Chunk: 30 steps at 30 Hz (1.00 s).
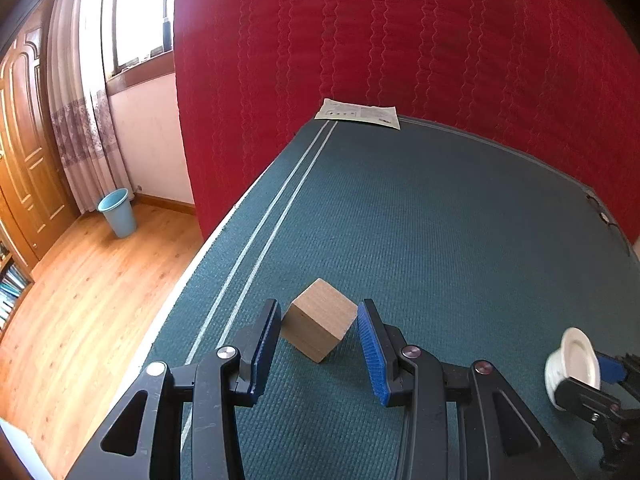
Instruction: Organize rigid objects
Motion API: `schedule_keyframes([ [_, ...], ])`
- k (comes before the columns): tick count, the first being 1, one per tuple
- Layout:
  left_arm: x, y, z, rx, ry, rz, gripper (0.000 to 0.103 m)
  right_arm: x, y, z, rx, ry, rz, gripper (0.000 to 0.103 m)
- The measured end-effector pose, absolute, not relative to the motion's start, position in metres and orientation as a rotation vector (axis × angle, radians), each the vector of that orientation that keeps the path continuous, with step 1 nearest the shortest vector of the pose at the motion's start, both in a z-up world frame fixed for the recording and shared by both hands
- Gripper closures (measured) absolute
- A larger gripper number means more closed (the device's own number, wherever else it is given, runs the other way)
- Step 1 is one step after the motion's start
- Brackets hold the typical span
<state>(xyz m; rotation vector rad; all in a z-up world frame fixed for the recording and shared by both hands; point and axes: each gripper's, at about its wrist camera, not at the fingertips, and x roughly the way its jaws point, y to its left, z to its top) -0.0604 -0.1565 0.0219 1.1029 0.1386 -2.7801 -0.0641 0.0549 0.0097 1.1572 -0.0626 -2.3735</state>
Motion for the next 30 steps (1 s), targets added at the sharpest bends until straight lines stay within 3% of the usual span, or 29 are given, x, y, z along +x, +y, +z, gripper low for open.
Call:
schedule_keyframes([
  [27, -0.036, -0.089, 0.040, 1.112, -0.012, -2.865, 0.063, -0.030, 0.140, 0.021, 1.121, -0.255, -2.487, 0.040],
  [30, -0.034, -0.095, 0.041, 1.116, 0.008, -2.874, 0.059, -0.025, 0.153, 0.021, 1.125, -0.277, -2.504, 0.040],
])
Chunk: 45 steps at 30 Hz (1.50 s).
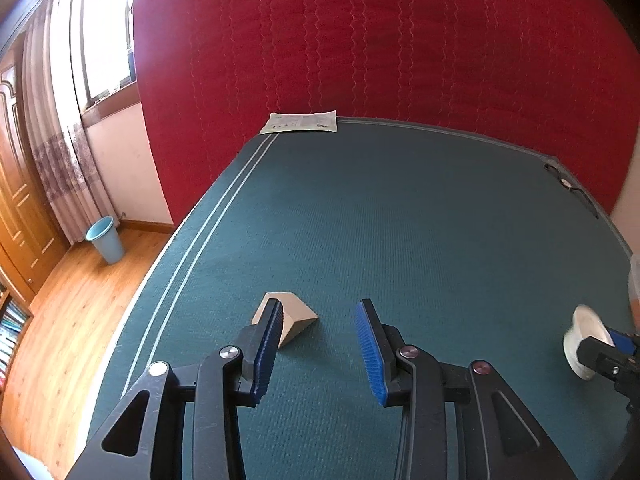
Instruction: Organize rigid objects
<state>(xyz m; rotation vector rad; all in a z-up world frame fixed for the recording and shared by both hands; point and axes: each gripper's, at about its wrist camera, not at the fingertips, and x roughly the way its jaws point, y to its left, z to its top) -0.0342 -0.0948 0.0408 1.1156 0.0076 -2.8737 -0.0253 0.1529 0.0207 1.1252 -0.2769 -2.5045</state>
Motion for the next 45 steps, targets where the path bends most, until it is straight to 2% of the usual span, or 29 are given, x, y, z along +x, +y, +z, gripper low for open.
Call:
schedule_keyframes([
  [1, -0.034, -0.099, 0.040, 1.119, 0.012, -2.874, 0.046, -0.024, 0.156, 0.020, 1.128, -0.284, -2.507, 0.040],
  [2, -0.032, -0.102, 0.040, 1.115, 0.013, -2.873, 0.026, -0.022, 0.159, 0.020, 1.130, -0.290, -2.509, 0.040],
  [4, -0.029, -0.110, 0.037, 1.087, -0.017, -2.871, 0.015, -0.021, 0.162, 0.018, 1.136, -0.297, -2.511, 0.040],
  [12, -0.031, -0.113, 0.025, 1.097, -0.188, -2.886, 0.015, -0.023, 0.159, 0.010, 1.155, -0.285, -2.488, 0.040],
  [13, -0.036, -0.114, 0.021, 1.126, -0.204, -2.877, 0.018, -0.022, 0.158, 0.010, 1.155, -0.275, -2.491, 0.040],
  [14, -0.041, -0.114, 0.019, 1.165, -0.194, -2.877, 0.029, -0.022, 0.158, 0.009, 1.154, -0.270, -2.493, 0.040],
  [16, -0.051, -0.118, 0.015, 1.241, -0.159, -2.875, 0.041, -0.020, 0.158, 0.008, 1.153, -0.265, -2.494, 0.040],
  [18, -0.057, -0.121, 0.013, 1.270, -0.152, -2.867, 0.045, -0.020, 0.158, 0.007, 1.153, -0.266, -2.495, 0.040],
  [19, -0.057, -0.121, 0.013, 1.269, -0.164, -2.867, 0.053, -0.020, 0.158, 0.007, 1.152, -0.265, -2.495, 0.040],
  [21, -0.058, -0.118, 0.014, 1.272, -0.200, -2.869, 0.058, -0.021, 0.158, 0.007, 1.151, -0.261, -2.496, 0.040],
  [22, -0.059, -0.117, 0.014, 1.276, -0.205, -2.872, 0.065, -0.021, 0.158, 0.006, 1.153, -0.259, -2.493, 0.040],
  [26, -0.056, -0.111, 0.014, 1.281, -0.212, -2.866, 0.065, -0.022, 0.157, 0.004, 1.158, -0.250, -2.490, 0.040],
  [33, -0.049, -0.113, 0.018, 1.309, -0.056, -2.864, 0.066, -0.018, 0.158, 0.006, 1.141, -0.260, -2.499, 0.040],
  [45, -0.037, -0.081, 0.042, 1.276, -0.018, -2.957, 0.066, -0.011, 0.168, 0.020, 1.088, -0.307, -2.513, 0.040],
])
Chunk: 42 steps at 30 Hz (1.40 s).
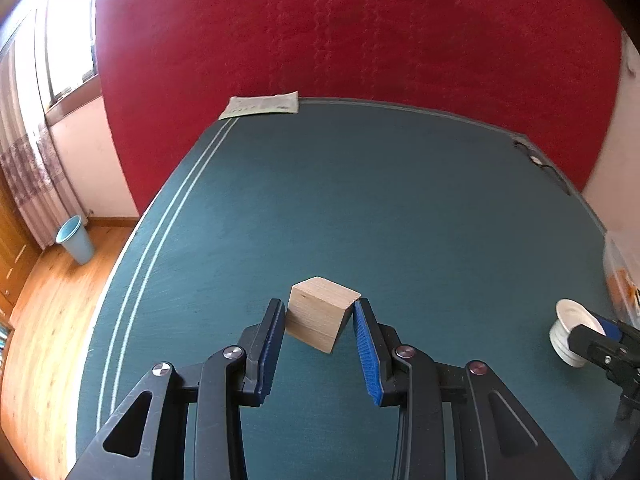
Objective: Organize rigid objects
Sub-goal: 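Carry the tan wedge and white plate over the clear bowl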
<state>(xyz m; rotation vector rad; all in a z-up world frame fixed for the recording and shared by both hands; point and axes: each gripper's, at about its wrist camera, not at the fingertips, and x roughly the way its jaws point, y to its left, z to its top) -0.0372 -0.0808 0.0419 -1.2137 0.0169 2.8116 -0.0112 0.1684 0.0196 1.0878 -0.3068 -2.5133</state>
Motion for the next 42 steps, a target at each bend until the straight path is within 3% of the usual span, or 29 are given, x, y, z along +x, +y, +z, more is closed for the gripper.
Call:
schedule_keyframes([
  [16, -0.041, -0.011, 0.050, -1.163, 0.077, 2.702, 0.066, 0.010, 0.232, 0.048, 1.005, -0.329, -2.678, 0.040],
  [42, -0.032, 0.118, 0.064, -1.051, 0.271, 2.519, 0.066, 0.031, 0.409, 0.053, 0.942, -0.560, -3.080, 0.040],
])
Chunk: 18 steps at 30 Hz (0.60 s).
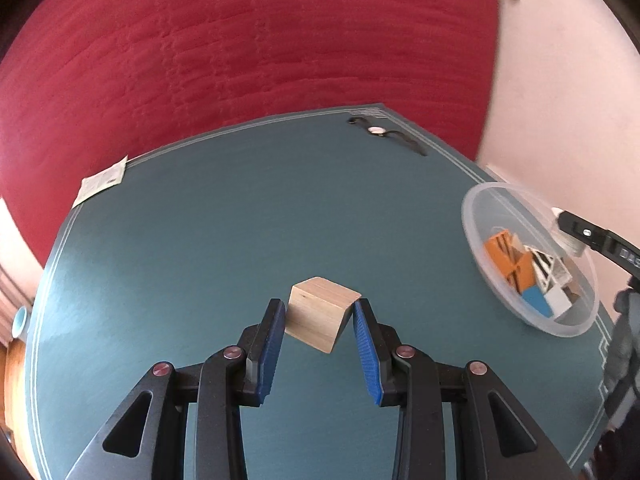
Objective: Organize rigid objects
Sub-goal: 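Carry the tan wedge and white plate over the clear bowl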
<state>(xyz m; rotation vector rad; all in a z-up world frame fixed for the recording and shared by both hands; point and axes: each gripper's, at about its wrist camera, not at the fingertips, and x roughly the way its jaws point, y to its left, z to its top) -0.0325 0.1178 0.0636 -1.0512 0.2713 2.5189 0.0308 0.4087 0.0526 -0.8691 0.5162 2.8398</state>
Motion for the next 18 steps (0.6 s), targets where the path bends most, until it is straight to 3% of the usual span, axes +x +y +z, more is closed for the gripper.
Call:
schedule_keyframes([
  [18, -0.024, 0.202, 0.075, -0.964, 0.323, 2.331, 0.066, 0.044, 0.454, 0.035, -0.845, 0.656, 2.738, 0.040],
])
